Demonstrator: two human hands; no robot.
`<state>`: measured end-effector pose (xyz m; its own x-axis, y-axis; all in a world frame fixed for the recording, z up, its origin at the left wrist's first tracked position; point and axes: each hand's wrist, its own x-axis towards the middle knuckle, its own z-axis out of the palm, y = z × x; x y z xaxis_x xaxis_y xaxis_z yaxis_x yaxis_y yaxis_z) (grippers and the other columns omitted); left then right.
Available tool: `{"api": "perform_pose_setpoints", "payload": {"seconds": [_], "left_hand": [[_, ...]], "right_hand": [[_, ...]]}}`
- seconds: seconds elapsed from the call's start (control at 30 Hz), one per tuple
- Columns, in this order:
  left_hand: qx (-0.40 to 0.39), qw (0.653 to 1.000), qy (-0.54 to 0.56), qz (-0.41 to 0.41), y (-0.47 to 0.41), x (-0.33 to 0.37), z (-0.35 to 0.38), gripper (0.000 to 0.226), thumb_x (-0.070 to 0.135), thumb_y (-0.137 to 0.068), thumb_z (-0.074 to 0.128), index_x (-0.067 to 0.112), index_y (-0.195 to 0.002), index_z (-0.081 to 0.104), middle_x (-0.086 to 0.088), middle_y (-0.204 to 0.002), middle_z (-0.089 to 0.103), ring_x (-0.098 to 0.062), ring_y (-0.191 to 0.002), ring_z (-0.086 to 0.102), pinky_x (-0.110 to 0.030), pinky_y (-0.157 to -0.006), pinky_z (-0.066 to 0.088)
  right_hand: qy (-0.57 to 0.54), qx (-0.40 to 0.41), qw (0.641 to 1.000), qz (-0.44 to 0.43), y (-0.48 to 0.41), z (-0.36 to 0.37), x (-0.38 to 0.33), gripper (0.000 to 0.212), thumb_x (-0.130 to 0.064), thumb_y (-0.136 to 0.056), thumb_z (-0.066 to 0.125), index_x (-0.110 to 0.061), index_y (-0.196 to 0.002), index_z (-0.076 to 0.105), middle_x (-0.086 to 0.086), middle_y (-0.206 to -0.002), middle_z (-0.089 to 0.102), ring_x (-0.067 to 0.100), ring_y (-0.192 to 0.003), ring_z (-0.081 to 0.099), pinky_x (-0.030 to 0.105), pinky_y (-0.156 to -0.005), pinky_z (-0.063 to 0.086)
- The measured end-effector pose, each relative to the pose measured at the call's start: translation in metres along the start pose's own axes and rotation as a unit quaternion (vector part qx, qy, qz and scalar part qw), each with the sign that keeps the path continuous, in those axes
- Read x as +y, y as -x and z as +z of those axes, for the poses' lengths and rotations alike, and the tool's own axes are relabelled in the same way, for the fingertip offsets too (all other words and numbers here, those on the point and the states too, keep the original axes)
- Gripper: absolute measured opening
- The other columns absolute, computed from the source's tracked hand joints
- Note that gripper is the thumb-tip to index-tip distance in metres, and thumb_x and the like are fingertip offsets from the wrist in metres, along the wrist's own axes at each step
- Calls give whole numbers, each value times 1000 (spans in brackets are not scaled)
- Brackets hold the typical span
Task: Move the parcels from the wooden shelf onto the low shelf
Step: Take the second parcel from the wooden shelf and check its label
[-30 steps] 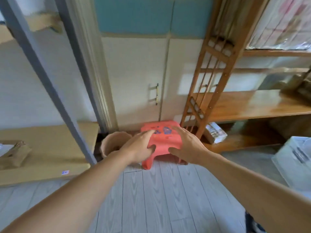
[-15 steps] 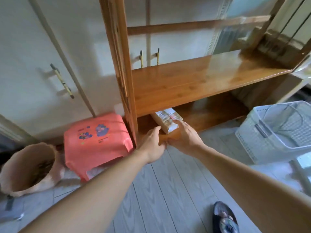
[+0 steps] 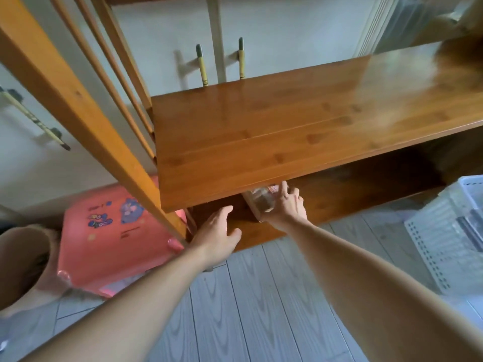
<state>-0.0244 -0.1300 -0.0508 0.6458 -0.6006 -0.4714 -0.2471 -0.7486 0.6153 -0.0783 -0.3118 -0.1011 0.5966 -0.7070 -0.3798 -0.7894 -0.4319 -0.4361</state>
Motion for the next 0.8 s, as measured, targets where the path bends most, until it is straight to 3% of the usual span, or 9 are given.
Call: {"api": "perform_pose_setpoints", "payload": {"seconds": [0.1,0.3,0.37,0.47,0.57,0.67,0.8], "left_hand": [[0,998,47,-39,0,-1,1,64,34,-98,51,22,-158,30,-7,-165,37,-24,-148,40,-45,-121,34],[-1,995,81,-64,32,19,10,63,33,-98,51,22,-157,33,-7,-163,40,-28,-144,45,-35,-113,39],[-12,996,70,-49,39,20,12,63,34,-98,51,25,-157,31,-7,-162,40,-34,-142,48,-43,-111,42],[-12,998,60,-31,50,13,5,66,39,-96,53,28,-156,31,-8,-157,48,-36,-137,53,-54,-108,48],[2,998,52,-28,46,-4,-5,64,33,-97,49,26,-157,30,-6,-164,39,-32,-139,51,-51,-109,47],[9,997,67,-26,47,-10,-8,60,30,-100,46,24,-158,30,-5,-165,34,-30,-129,60,-41,-110,45],[21,993,108,-34,48,-9,-12,55,25,-103,45,20,-157,34,-10,-163,39,-23,-139,49,-33,-109,41]], "right_hand": [[-53,56,997,1,18,0,9,55,-30,-82,70,-17,-126,40,12,-127,51,35,-118,57,41,-86,51],[-20,-1,1000,4,59,-9,-1,81,-46,-80,72,-19,-144,29,16,-132,40,39,-130,45,46,-101,47],[-14,6,1000,-7,52,-5,-15,90,-54,-77,75,-24,-146,26,16,-135,37,41,-130,44,48,-100,48],[3,-8,1000,27,31,9,-42,100,-70,-70,74,-36,-149,23,20,-155,20,45,-136,36,52,-100,48],[54,-25,996,66,13,34,-60,108,-79,-68,67,-32,-153,19,25,-160,15,51,-141,30,60,-107,41],[69,23,994,77,14,51,-53,93,-68,-75,68,-22,-144,26,23,-146,29,46,-134,37,56,-102,46],[11,46,997,69,52,46,-36,83,-58,-71,74,-18,-132,34,15,-131,36,37,-123,42,44,-95,48]]}}
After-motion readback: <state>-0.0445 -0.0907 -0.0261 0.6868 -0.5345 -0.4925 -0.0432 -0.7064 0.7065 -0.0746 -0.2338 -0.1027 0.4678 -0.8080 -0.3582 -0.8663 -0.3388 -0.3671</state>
